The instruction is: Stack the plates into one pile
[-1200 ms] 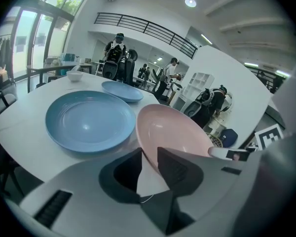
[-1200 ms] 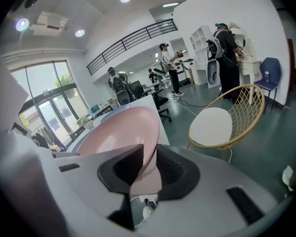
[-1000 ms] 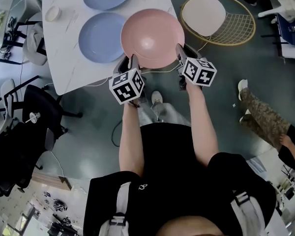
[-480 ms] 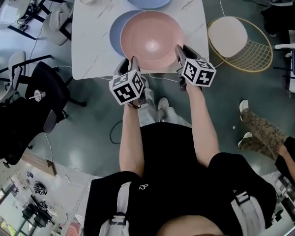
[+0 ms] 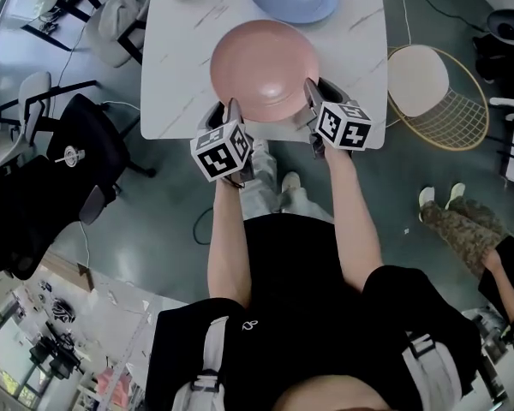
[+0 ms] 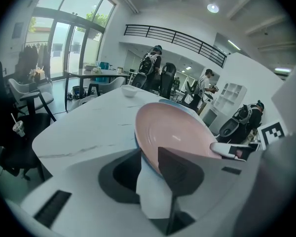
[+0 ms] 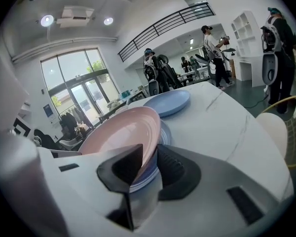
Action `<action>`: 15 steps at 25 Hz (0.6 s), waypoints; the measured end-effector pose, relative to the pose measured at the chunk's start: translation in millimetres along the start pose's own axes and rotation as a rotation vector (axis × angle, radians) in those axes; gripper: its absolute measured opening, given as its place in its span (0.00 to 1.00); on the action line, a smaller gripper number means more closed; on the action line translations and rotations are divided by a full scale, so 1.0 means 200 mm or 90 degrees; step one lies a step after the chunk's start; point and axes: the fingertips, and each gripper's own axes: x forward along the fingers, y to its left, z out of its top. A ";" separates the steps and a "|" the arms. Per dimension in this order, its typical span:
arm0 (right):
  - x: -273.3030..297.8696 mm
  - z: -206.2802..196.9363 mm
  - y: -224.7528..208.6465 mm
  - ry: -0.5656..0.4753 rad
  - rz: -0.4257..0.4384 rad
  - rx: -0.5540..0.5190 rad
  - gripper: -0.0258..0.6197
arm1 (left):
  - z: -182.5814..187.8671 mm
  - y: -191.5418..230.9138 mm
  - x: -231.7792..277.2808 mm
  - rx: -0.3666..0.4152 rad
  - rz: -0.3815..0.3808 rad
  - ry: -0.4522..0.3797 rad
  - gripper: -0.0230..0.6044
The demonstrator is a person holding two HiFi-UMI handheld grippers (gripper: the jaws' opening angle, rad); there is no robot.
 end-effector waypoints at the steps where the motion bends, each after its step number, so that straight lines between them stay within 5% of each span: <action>1: 0.02 -0.01 0.00 0.004 -0.001 0.000 0.20 | 0.00 0.01 0.01 0.000 0.001 0.005 0.23; 15: 0.10 -0.04 -0.04 0.005 -0.032 -0.047 0.23 | -0.03 0.05 0.17 0.058 -0.009 0.054 0.26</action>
